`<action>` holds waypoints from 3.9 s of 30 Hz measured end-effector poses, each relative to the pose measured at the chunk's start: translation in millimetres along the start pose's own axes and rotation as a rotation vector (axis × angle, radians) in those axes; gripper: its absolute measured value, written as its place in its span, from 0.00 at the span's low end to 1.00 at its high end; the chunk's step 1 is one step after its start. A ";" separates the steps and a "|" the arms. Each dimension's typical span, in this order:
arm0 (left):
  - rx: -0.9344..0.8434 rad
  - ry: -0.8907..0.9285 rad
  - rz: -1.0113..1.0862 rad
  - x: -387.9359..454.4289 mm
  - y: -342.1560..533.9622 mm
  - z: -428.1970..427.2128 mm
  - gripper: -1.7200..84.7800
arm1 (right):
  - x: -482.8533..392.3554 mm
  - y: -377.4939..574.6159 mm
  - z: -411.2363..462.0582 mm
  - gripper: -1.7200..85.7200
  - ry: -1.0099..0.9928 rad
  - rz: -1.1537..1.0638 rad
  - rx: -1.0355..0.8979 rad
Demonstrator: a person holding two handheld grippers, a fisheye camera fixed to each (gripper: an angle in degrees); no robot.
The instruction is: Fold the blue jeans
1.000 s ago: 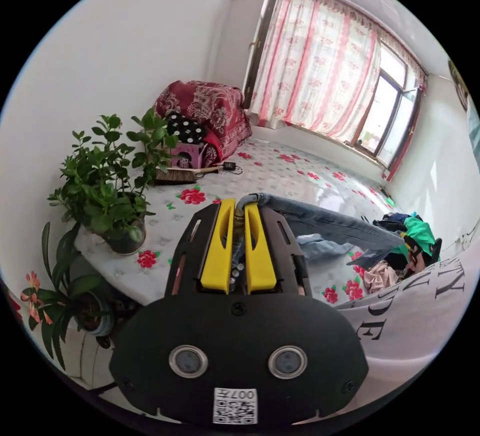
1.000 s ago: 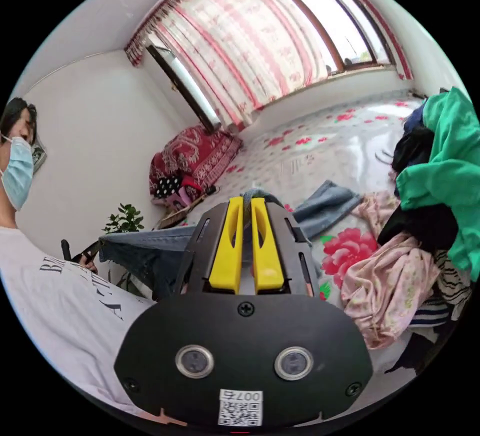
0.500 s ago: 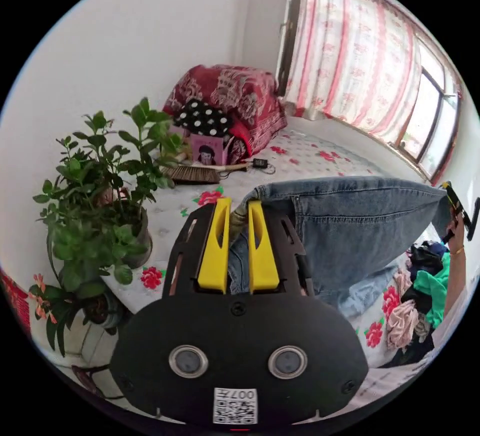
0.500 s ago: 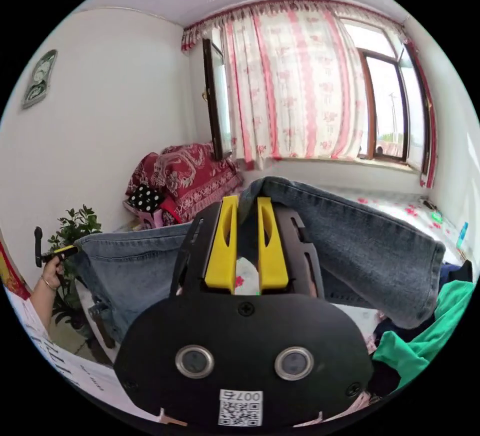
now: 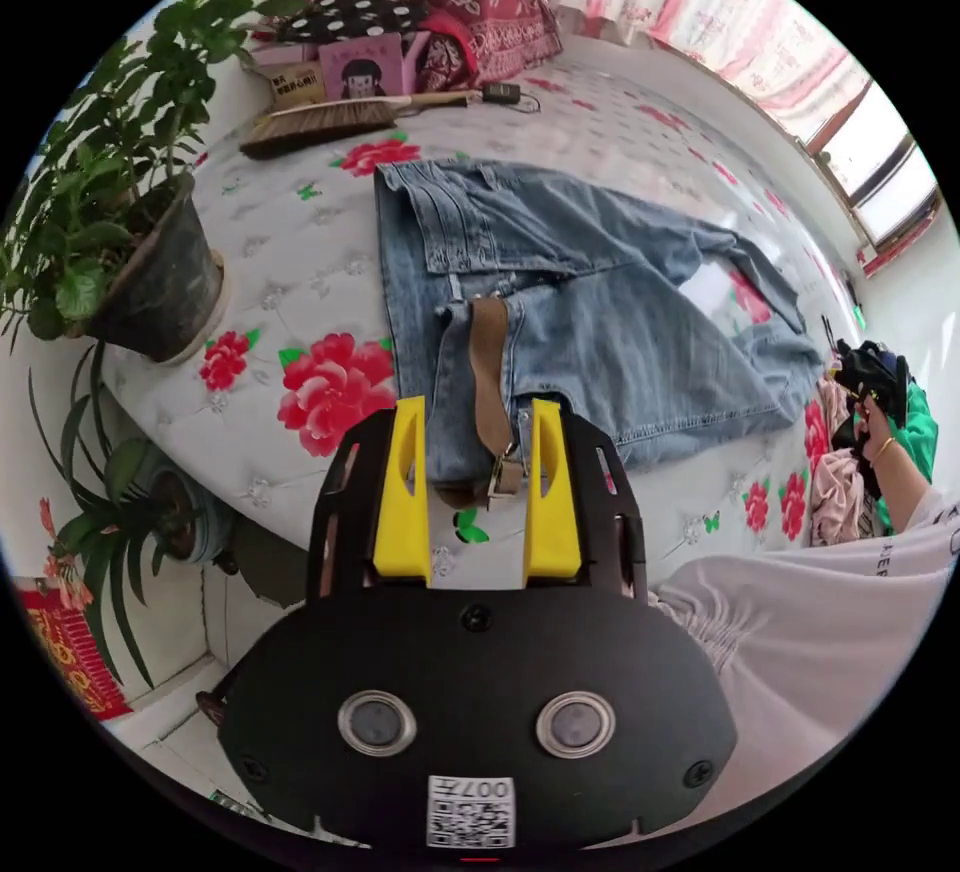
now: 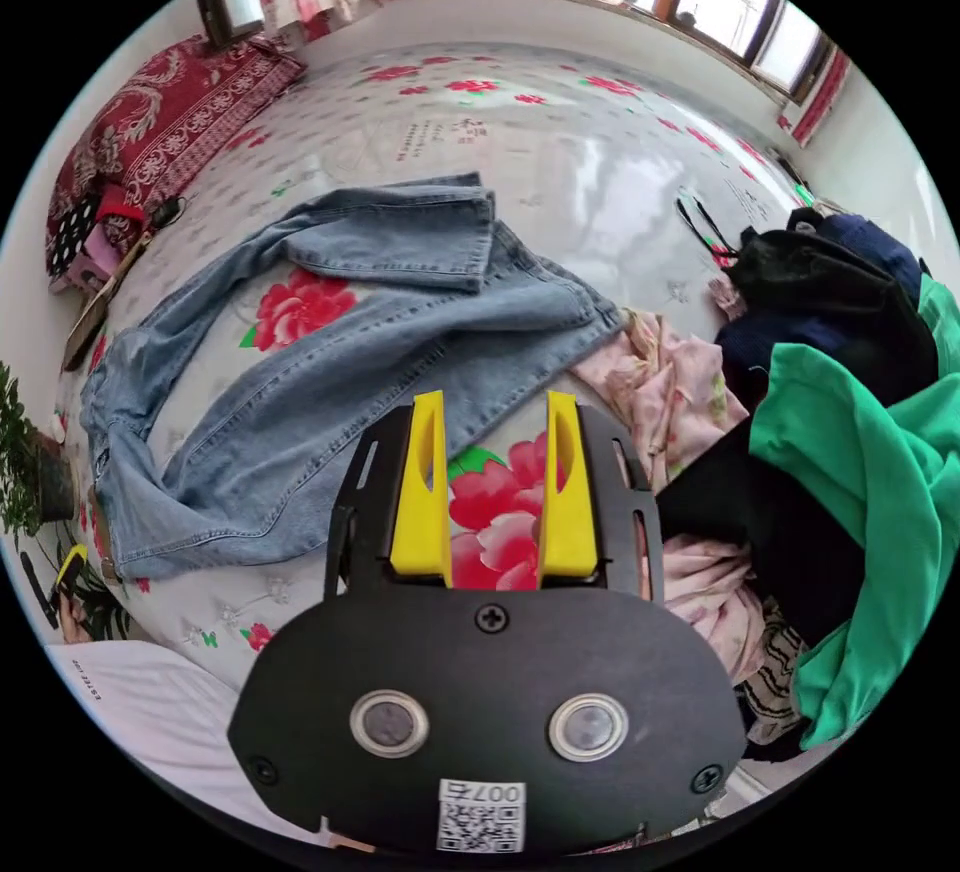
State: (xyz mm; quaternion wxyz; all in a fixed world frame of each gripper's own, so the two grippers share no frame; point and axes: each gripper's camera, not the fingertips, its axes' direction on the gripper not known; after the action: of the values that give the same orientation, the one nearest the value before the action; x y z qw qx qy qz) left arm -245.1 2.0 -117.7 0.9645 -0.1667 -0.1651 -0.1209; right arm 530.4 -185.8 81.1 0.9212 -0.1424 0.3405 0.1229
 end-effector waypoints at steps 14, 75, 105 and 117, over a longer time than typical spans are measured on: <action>-0.223 -0.268 0.151 21.1 -29.9 84.2 0.07 | 6.0 -55.1 125.3 0.05 -0.095 -0.101 -0.220; -0.148 -0.236 0.116 -45.1 55.6 198.4 0.05 | 64.7 159.6 202.2 0.07 0.081 -0.457 -0.264; -0.021 -0.330 0.046 -92.7 -206.9 283.1 0.01 | -2.0 -152.7 361.1 0.19 -0.051 -0.361 -0.208; 0.119 -0.290 0.042 -131.2 -220.1 247.8 0.02 | -127.7 -114.9 388.3 0.18 -0.160 -0.746 -0.298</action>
State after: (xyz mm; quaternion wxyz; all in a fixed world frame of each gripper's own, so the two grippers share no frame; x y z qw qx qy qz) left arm -497.7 -86.4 117.8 0.9411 -0.1282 -0.3061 -0.0656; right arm 703.4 -174.7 468.6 0.8955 -0.3779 0.1713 -0.1609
